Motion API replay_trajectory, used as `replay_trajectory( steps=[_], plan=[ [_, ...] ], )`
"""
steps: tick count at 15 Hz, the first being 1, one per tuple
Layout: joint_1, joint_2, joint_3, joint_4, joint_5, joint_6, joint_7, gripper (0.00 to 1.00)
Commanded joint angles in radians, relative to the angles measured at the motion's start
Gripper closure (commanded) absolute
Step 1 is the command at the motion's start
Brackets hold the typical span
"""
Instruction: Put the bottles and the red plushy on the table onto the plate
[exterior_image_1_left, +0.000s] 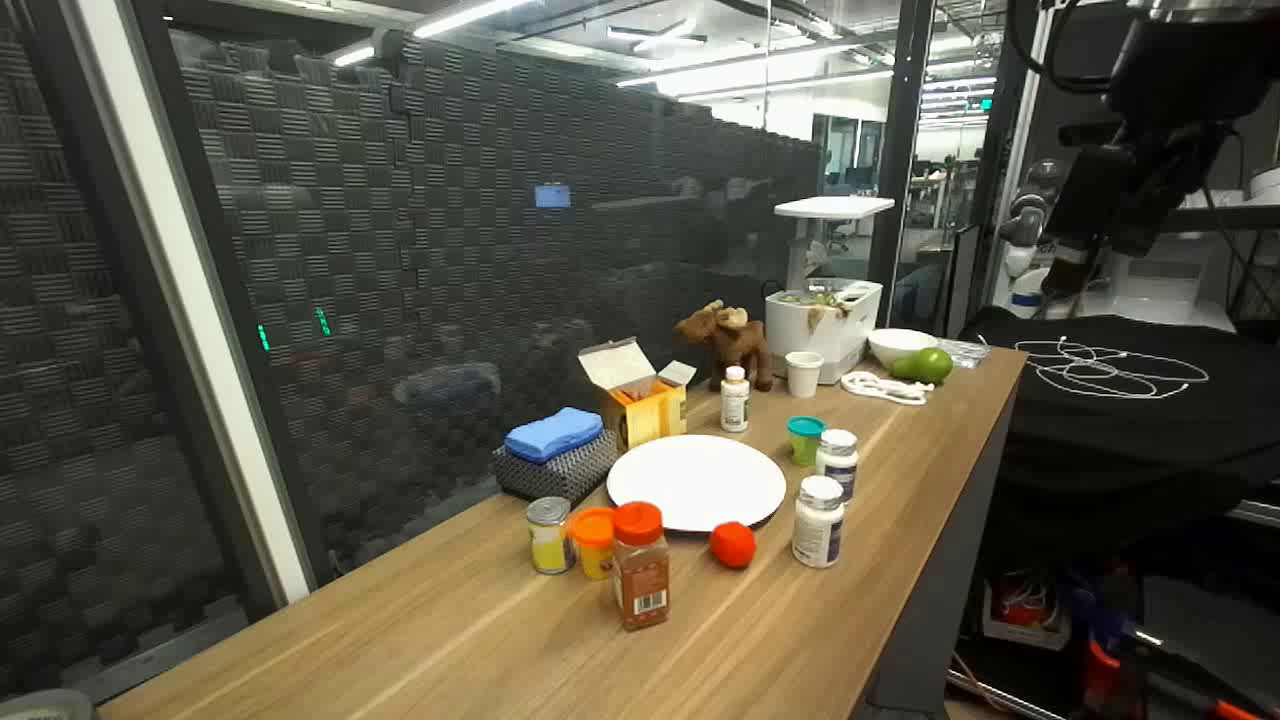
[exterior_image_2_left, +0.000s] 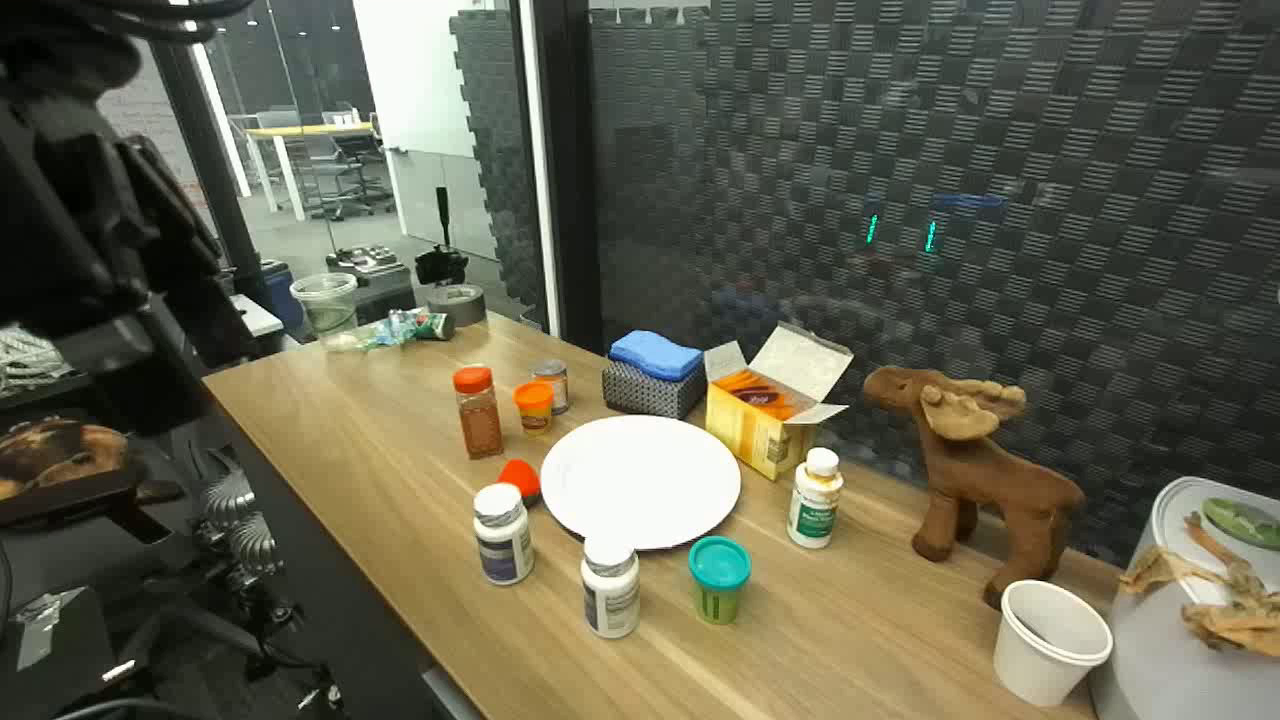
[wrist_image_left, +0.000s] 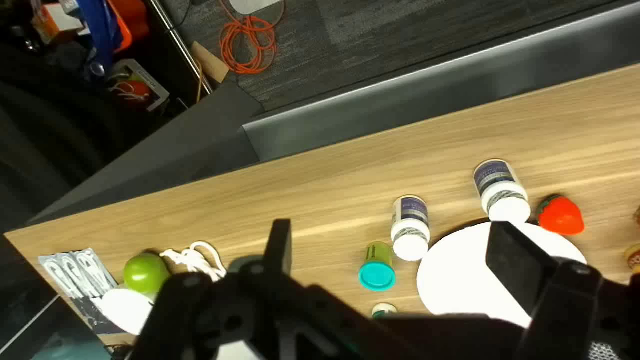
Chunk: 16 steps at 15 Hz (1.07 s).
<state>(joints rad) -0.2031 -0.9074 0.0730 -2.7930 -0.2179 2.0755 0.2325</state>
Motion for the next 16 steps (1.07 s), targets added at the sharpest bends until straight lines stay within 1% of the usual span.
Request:
replay_trajectory(
  steps=[1, 9, 10, 12, 15, 16],
  plan=[
    [0.008, 0.001, -0.006, 0.004, -0.006, -0.004, 0.005, 0.00],
    [0.008, 0.001, -0.006, 0.005, -0.006, -0.004, 0.005, 0.00],
    [0.010, 0.021, -0.010, 0.014, -0.004, 0.018, 0.002, 0.00],
    [0.019, 0.103, -0.024, 0.057, -0.002, 0.069, -0.023, 0.00],
    [0.038, 0.287, -0.060, 0.131, 0.006, 0.219, -0.081, 0.00],
    [0.053, 0.340, -0.076, 0.154, 0.025, 0.247, -0.108, 0.00]
  ],
)
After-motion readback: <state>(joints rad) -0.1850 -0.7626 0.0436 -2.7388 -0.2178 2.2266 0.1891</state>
